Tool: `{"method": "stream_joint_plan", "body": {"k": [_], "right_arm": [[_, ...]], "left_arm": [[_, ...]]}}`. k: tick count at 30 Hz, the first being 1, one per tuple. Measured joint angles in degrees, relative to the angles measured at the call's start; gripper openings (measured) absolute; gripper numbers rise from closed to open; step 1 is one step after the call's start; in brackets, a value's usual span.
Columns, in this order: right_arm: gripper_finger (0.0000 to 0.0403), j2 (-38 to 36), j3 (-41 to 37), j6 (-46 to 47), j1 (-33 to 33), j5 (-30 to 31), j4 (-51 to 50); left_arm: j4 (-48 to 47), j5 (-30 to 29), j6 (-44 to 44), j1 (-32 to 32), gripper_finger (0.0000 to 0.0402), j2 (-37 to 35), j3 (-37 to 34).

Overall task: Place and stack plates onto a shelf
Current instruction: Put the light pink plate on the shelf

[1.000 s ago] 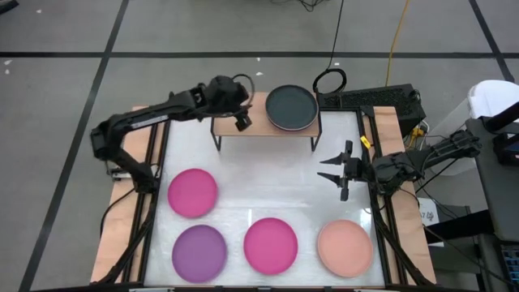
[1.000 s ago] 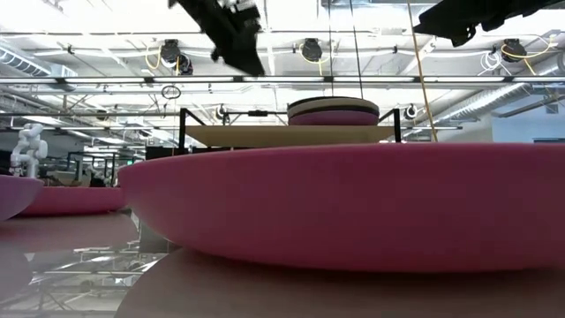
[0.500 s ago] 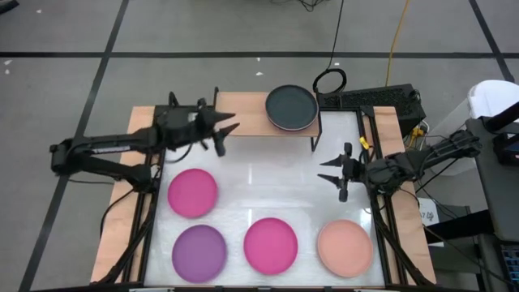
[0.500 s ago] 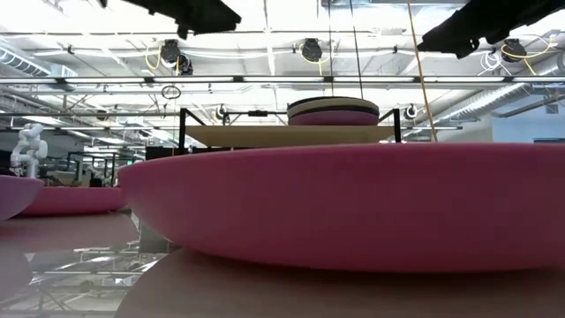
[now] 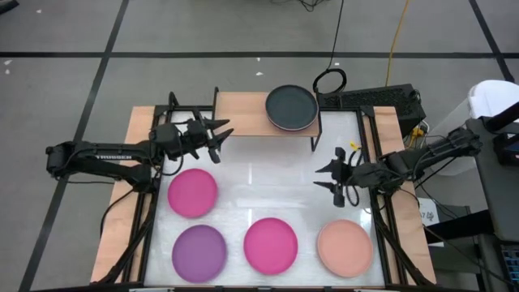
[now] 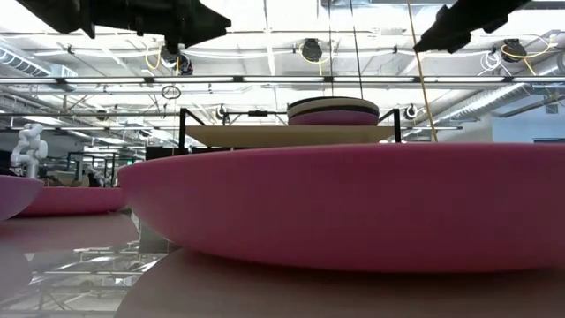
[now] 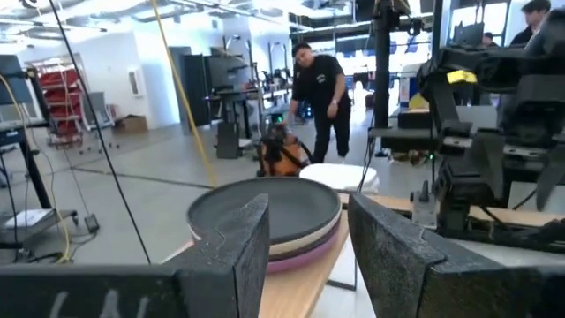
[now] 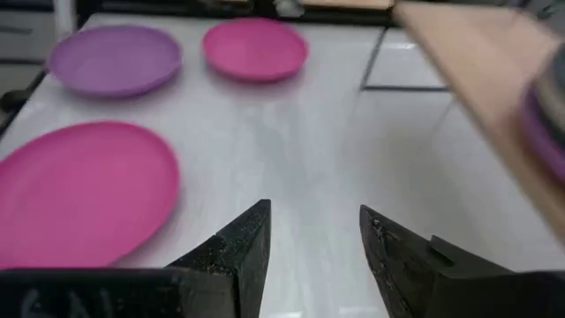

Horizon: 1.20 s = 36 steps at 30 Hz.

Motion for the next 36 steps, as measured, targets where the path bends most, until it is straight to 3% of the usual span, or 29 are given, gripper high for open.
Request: {"method": "stream_joint_plan", "body": {"k": [11, 36], "right_arm": [[0.0155, 12.5, 2.9, 10.6, 0.5, -17.8, -7.1], [0.0155, 24.4, 2.9, 27.1, 12.8, -21.2, -10.1]], "left_arm": [[0.7, 0.0, -0.6, -0.1, 0.0161, 0.1, 0.0], [0.3, 0.0, -1.9, -1.2, 0.0161, 0.1, 0.0]]}}
